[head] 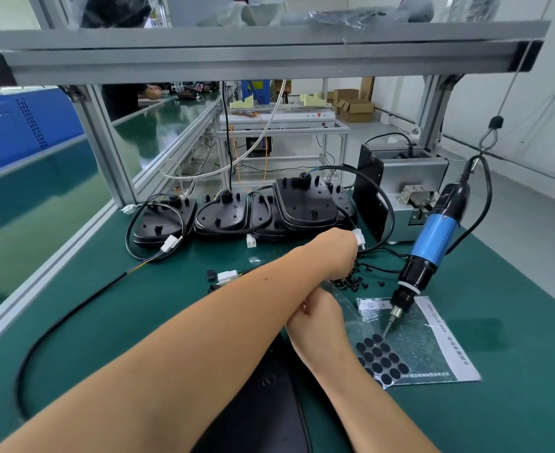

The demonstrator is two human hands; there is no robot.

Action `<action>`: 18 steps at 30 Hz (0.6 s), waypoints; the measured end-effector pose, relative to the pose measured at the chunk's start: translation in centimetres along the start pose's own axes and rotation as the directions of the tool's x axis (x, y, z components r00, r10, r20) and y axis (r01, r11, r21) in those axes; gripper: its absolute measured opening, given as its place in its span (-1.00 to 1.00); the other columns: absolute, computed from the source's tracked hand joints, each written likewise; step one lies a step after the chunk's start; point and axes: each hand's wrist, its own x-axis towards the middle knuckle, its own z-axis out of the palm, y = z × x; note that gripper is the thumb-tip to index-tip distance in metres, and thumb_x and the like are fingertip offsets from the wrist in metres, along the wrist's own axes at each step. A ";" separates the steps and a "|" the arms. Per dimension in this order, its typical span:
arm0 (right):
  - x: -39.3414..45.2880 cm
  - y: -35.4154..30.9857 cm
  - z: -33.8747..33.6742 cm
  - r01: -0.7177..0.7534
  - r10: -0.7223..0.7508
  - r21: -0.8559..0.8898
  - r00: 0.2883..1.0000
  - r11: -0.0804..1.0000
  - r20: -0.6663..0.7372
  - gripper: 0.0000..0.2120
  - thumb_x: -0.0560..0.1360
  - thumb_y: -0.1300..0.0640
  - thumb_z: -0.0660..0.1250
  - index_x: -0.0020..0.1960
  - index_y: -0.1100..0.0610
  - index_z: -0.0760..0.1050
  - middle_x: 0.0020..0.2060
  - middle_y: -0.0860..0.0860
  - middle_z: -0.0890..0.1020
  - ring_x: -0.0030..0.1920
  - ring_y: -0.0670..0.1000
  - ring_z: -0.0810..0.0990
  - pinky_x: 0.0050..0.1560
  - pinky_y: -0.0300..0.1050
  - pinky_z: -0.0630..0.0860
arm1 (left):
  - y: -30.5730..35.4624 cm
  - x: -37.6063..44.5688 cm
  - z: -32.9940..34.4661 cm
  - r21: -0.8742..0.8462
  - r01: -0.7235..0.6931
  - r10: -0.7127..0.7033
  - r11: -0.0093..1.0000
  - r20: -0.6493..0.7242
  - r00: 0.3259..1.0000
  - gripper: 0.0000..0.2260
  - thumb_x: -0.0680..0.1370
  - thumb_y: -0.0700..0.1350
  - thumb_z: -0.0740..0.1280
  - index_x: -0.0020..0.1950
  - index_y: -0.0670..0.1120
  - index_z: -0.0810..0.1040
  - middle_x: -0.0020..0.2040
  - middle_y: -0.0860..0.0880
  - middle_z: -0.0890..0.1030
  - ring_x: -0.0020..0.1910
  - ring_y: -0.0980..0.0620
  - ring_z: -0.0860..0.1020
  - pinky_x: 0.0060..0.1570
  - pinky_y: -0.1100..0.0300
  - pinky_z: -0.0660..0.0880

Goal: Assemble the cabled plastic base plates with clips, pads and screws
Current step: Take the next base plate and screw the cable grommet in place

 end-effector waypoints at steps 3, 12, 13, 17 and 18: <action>-0.1 -0.2 0.0 0.015 -0.015 0.008 1.000 1.000 0.000 -0.68 0.45 0.34 0.19 -0.39 0.02 0.29 -0.56 -0.11 0.38 -0.48 -0.17 0.38 -0.48 -0.33 0.29 | -0.4 0.0 -0.4 -0.037 -0.010 0.011 0.999 0.032 0.999 -0.80 0.49 -0.37 0.20 -0.15 -0.13 0.55 -0.15 -0.11 0.53 -0.17 -0.06 0.47 -0.14 0.14 0.48; -0.3 -0.3 0.1 0.006 -0.005 -0.022 1.000 1.000 0.017 -0.71 0.46 0.32 0.18 -0.38 0.06 0.32 -0.56 -0.09 0.36 -0.52 -0.17 0.39 -0.51 -0.35 0.30 | -1.1 0.4 0.3 0.023 -0.061 0.060 0.998 0.039 0.997 -0.91 0.48 -0.22 0.42 -0.05 -0.19 0.67 -0.07 -0.08 0.67 -0.17 0.04 0.51 -0.05 0.16 0.54; -0.2 -0.4 0.1 0.004 -0.004 -0.022 1.000 1.000 0.018 -0.71 0.46 0.32 0.18 -0.38 0.06 0.33 -0.55 -0.09 0.38 -0.51 -0.18 0.40 -0.50 -0.36 0.31 | -1.2 0.4 0.3 0.015 -0.063 0.062 0.998 0.032 0.998 -0.88 0.48 -0.20 0.42 -0.01 -0.19 0.68 -0.03 -0.08 0.68 -0.16 0.05 0.52 -0.03 0.16 0.55; -0.2 -0.4 0.0 -0.016 0.017 -0.023 0.999 1.000 0.034 -0.72 0.46 0.32 0.18 -0.38 0.06 0.34 -0.53 -0.08 0.41 -0.49 -0.19 0.41 -0.50 -0.36 0.32 | -1.3 0.4 0.3 -0.019 -0.064 0.065 0.998 0.011 0.998 -0.87 0.49 -0.20 0.42 0.00 -0.20 0.67 -0.02 -0.08 0.67 -0.14 0.04 0.52 0.00 0.13 0.55; -0.2 -0.4 0.0 -0.020 0.021 -0.021 0.999 1.000 0.038 -0.72 0.46 0.32 0.19 -0.38 0.06 0.34 -0.54 -0.09 0.41 -0.50 -0.19 0.41 -0.50 -0.36 0.31 | -1.3 0.3 0.3 -0.011 -0.065 0.065 0.998 0.024 0.998 -0.89 0.49 -0.19 0.43 -0.03 -0.20 0.66 -0.04 -0.07 0.67 -0.15 0.03 0.52 -0.01 0.14 0.54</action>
